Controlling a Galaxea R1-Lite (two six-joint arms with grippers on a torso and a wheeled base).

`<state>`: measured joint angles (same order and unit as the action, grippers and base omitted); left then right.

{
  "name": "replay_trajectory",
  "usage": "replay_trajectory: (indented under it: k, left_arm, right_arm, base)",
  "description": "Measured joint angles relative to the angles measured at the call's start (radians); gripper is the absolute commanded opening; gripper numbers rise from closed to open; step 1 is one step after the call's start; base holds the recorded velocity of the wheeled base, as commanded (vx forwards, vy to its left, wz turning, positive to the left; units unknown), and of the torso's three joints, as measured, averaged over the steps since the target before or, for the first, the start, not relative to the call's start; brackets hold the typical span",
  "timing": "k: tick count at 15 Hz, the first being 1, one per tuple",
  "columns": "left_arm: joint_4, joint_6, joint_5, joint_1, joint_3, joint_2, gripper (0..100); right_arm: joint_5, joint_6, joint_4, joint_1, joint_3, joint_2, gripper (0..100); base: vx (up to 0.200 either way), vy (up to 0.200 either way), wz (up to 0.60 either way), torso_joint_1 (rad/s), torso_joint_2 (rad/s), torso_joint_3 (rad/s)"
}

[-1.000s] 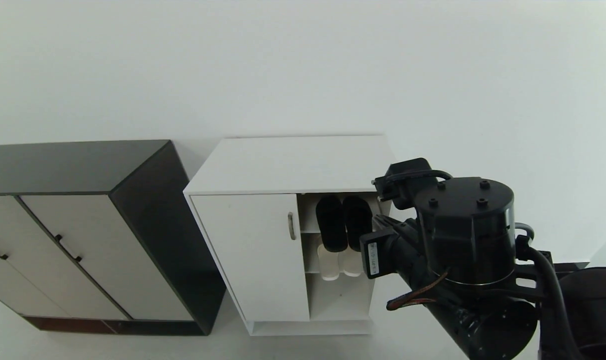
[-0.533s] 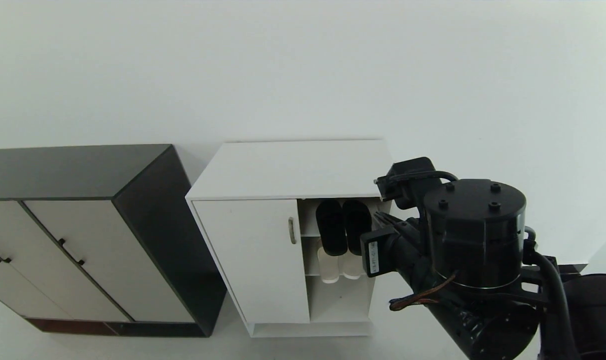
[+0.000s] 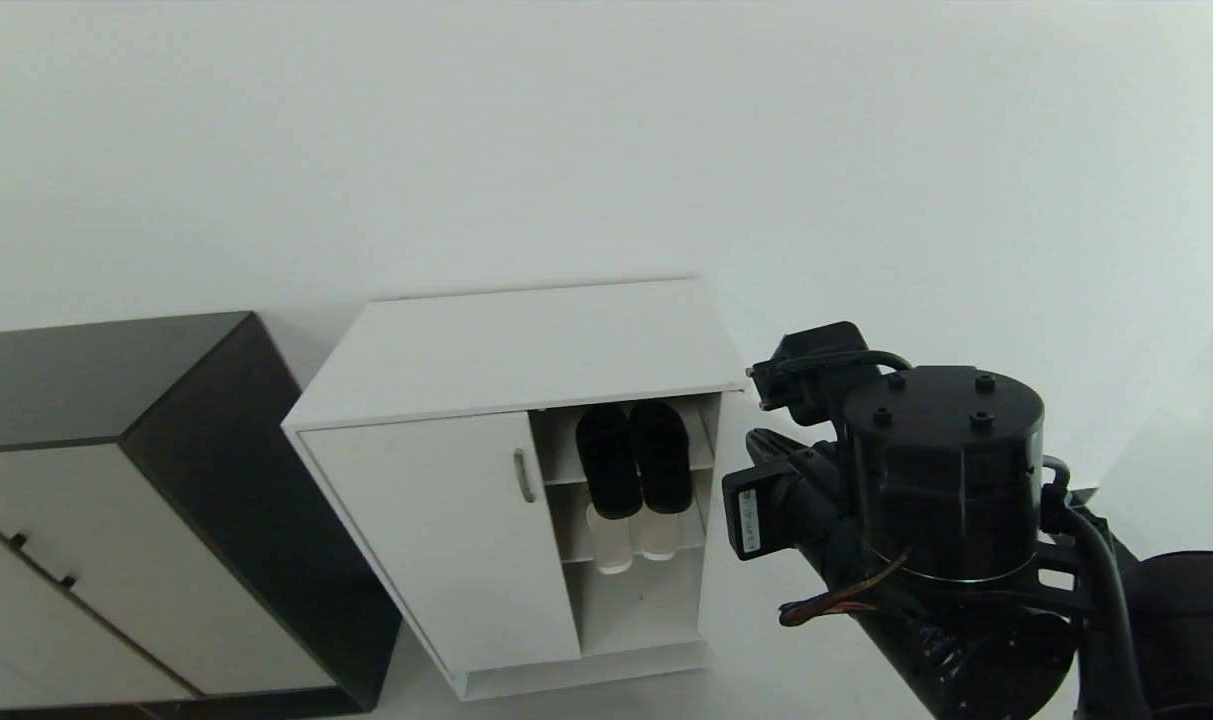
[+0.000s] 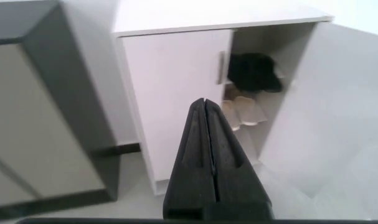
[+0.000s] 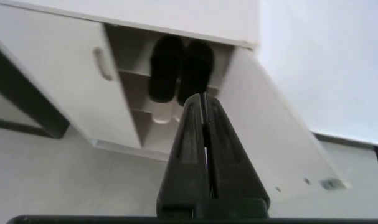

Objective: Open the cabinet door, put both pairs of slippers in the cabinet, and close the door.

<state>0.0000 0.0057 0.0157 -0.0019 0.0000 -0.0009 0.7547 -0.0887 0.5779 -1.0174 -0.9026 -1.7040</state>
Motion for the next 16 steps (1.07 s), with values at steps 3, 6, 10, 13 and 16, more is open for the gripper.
replay_trajectory:
  k: [3, 6, 10, 13, 16]
  left_arm:
    - [0.0, 0.0, 0.0, 0.001, 0.0, 0.0, 0]
    - [0.0, 0.001, 0.0, 0.0, 0.0, 0.0, 0]
    - [0.0, 0.002, 0.001, 0.0, 0.0, 0.0, 0]
    - [0.0, 0.001, 0.001, 0.0, 0.0, 0.0, 0]
    - [0.0, 0.001, 0.001, 0.001, 0.0, 0.0, 0]
  right_arm:
    - [-0.006, -0.001, 0.002, 0.014, -0.002, 0.0, 0]
    - [-0.117, 0.0, 0.058, 0.061, -0.009, 0.005, 0]
    - [-0.188, -0.002, 0.062, 0.187, -0.05, 0.004, 0]
    - [-0.224, -0.009, 0.063, 0.276, -0.103, -0.033, 0]
    - [-0.234, -0.016, 0.062, 0.33, -0.144, -0.084, 0]
  base:
    - [0.0, 0.0, 0.0, 0.0, 0.0, 0.0]
    - [0.0, 0.0, 0.0, 0.0, 0.0, 0.0]
    - [0.0, 0.0, 0.0, 0.0, 0.0, 0.0]
    - [-0.2, 0.0, 0.0, 0.009, 0.01, 0.004]
    - [0.0, 0.0, 0.0, 0.0, 0.0, 0.0]
